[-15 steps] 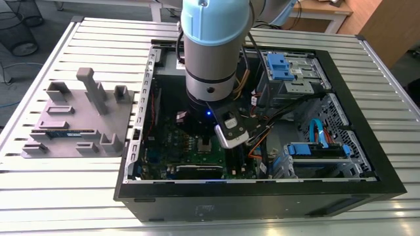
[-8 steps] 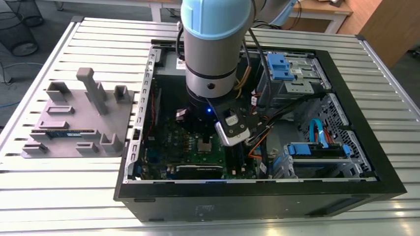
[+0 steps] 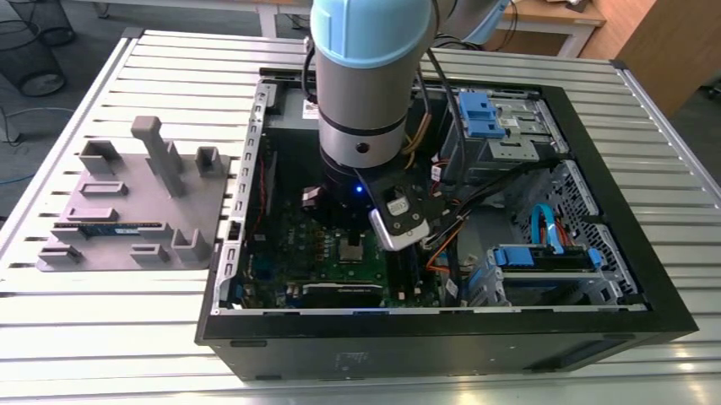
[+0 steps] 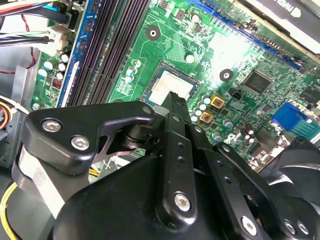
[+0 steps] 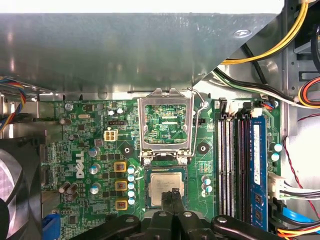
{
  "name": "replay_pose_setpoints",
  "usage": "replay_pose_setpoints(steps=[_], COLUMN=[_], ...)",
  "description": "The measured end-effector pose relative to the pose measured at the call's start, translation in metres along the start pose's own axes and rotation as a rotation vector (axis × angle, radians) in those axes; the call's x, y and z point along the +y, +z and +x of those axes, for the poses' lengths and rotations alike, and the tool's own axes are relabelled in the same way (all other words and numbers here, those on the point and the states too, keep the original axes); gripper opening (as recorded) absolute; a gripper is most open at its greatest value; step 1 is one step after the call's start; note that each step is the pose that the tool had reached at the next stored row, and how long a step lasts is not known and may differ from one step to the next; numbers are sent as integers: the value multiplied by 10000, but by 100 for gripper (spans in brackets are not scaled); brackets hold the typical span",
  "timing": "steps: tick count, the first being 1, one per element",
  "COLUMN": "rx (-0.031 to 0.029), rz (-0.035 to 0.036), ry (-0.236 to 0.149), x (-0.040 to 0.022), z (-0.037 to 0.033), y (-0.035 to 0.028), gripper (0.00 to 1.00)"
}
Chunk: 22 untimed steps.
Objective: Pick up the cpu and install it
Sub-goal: 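Close the cpu cover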
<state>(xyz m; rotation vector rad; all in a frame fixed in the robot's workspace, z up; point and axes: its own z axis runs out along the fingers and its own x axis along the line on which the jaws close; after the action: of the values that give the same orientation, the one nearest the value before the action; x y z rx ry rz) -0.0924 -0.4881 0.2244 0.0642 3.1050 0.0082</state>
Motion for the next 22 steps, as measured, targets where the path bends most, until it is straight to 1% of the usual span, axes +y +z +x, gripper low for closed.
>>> replay_pose_setpoints(steps=[7, 16, 18, 22], rx=[0, -1, 0, 0], rz=[0, -1, 0, 1], ry=[-1, 0, 0, -1], x=[1, 2, 2, 2], z=[-33, -36, -38, -46], y=[1, -6, -57, -57], gripper=[11, 11, 11, 11])
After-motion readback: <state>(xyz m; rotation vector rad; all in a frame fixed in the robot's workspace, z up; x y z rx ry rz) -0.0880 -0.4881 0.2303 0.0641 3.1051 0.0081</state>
